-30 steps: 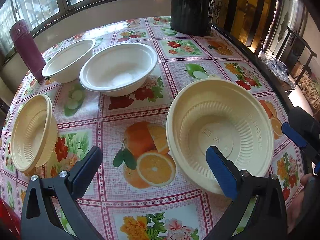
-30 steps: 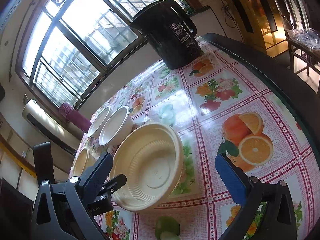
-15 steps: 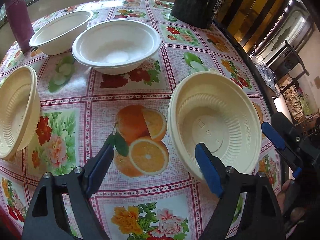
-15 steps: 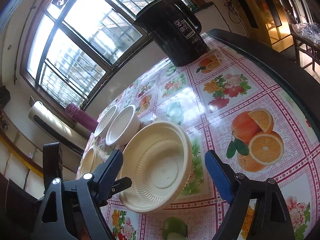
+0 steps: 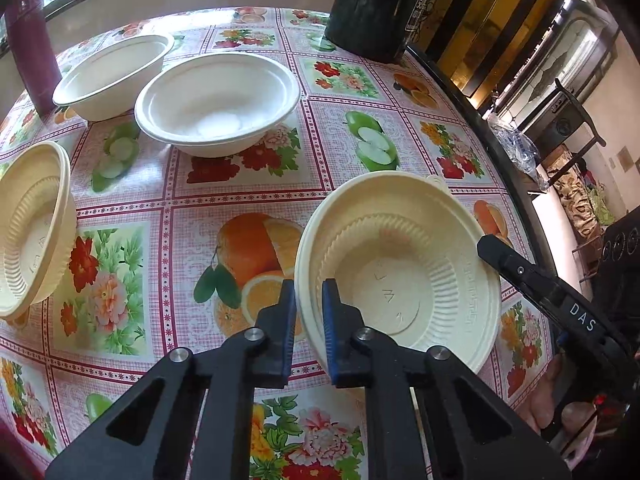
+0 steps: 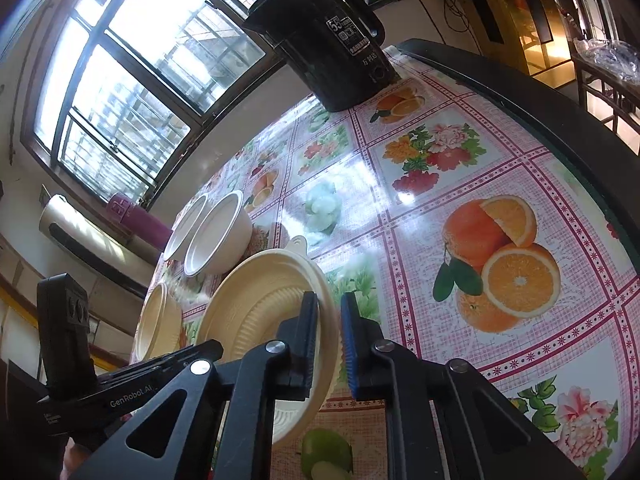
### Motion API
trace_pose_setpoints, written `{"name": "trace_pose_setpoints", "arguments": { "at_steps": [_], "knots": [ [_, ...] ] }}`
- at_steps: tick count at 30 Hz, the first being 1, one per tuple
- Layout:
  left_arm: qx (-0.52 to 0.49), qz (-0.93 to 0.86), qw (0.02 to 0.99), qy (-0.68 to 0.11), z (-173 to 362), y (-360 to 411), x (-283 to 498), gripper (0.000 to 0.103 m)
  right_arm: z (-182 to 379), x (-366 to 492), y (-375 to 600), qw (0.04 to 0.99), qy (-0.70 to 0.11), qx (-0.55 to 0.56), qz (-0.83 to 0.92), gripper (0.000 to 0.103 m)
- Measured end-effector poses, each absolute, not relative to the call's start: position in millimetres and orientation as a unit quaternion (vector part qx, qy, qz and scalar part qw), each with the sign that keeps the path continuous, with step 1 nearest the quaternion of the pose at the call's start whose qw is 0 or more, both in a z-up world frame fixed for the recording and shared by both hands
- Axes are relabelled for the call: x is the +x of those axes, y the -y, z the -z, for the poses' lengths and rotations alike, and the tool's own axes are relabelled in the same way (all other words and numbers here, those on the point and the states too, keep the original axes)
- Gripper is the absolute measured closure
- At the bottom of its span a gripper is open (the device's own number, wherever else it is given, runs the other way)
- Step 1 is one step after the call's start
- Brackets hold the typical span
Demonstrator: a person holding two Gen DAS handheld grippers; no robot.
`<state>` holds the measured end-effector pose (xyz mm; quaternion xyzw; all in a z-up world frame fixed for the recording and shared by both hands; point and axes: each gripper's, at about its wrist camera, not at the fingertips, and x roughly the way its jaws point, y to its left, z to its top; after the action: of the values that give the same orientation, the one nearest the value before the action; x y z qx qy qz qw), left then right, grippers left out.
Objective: Organize plates and bowls
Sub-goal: 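Close the left tool on the cream bowl rim and lift it, then carry the cream bowl with the left tool and lower it onto the red plates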
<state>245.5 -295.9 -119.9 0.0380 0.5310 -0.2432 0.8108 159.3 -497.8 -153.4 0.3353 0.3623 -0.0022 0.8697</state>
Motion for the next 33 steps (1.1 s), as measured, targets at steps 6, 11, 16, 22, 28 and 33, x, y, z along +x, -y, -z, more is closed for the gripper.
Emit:
{"name": "trace_pose_setpoints", "arguments": {
  "at_steps": [6,11,16,22,28,33],
  "knots": [
    [0.033,0.228,0.812,-0.536,118,272,236,0.093,150,157,471,0.875,-0.373,0.307,-0.008,0.093],
    [0.036,0.203,0.819,-0.536,115,240,220,0.093,151,147,437,0.87,-0.391,0.301,-0.022,0.093],
    [0.034,0.181,0.828,-0.529,111,197,196,0.093,144,134,392,0.87,-0.401,0.283,-0.044,0.093],
    [0.006,0.155,0.848,-0.507,91,121,160,0.092,120,123,323,0.878,-0.4,0.248,-0.093,0.093],
    [-0.007,0.101,0.885,-0.455,53,30,123,0.092,95,123,231,0.882,-0.388,0.212,-0.16,0.093],
    [-0.02,0.049,0.899,-0.434,39,-43,103,0.091,82,132,150,0.877,-0.386,0.185,-0.216,0.093]
  ]
}}
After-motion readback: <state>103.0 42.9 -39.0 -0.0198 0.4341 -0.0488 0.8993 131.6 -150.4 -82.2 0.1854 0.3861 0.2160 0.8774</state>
